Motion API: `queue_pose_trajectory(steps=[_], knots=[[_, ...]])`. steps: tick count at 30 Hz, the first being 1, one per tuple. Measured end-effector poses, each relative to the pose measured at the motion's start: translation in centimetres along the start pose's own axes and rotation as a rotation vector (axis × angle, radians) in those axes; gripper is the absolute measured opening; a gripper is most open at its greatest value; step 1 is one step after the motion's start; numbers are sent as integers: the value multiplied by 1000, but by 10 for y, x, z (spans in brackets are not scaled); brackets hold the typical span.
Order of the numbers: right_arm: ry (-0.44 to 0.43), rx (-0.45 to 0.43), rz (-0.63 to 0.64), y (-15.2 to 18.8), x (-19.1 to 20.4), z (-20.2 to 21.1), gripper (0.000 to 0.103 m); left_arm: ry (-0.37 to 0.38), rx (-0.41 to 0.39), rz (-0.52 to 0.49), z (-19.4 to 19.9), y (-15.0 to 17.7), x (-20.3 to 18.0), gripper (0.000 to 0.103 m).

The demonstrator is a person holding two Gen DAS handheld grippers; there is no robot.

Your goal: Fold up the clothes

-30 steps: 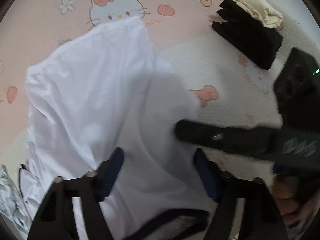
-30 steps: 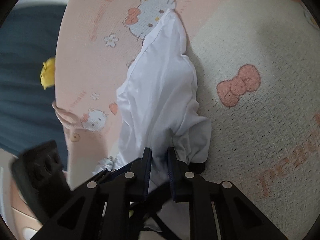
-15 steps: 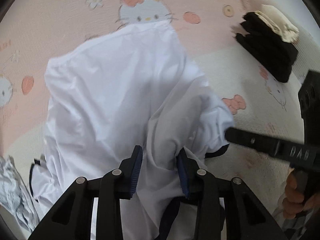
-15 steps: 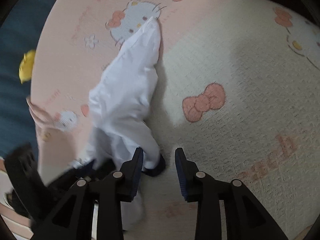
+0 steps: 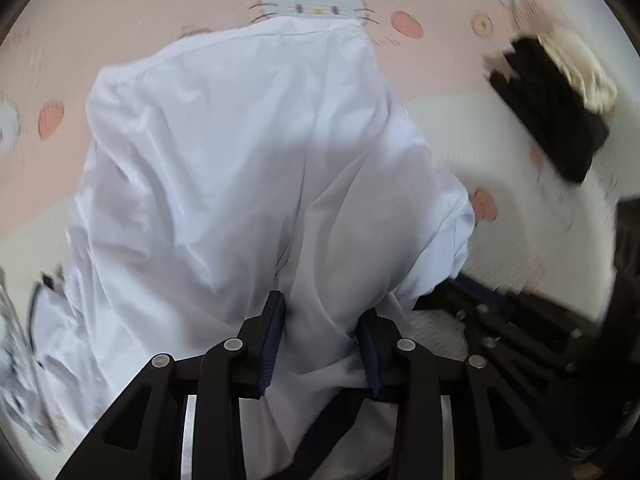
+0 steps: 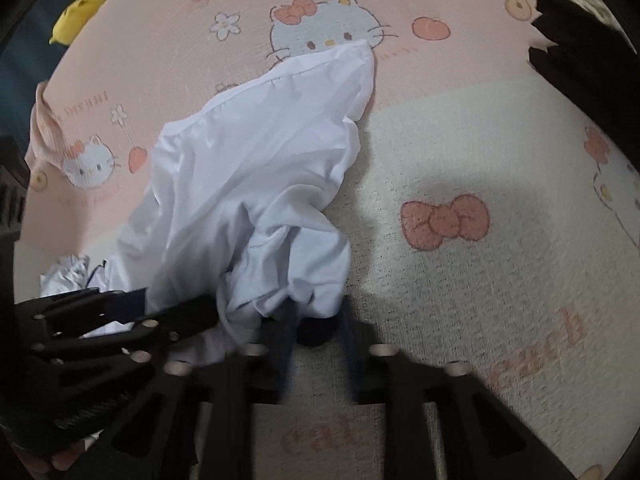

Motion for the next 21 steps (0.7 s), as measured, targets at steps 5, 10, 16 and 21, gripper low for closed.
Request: queue_pose_trajectory(steps=[5, 10, 16, 21], knots=[[-7, -48, -37, -5, -10, 19, 5, 87, 25, 95, 11, -8, 2, 34], [-6, -71, -87, -13, -19, 21, 5, 100, 38, 113, 24, -16, -6, 35], [-55, -89, -141, -19, -23, 22, 5, 209, 23, 82, 42, -24, -30, 68], [-127, -111, -174, -27, -27, 26, 5, 212, 54, 47, 32, -30, -40, 73]])
Point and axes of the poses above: each gripper's, at about its wrist camera, not at the fingertips, and z roughly against the way its jaws point, x to its left, y to its underside, the point moved 5 cm from there along -z, roughly the way its jaws point, and after that the axes turned 13 degrees about z, right-handed, at the moved point
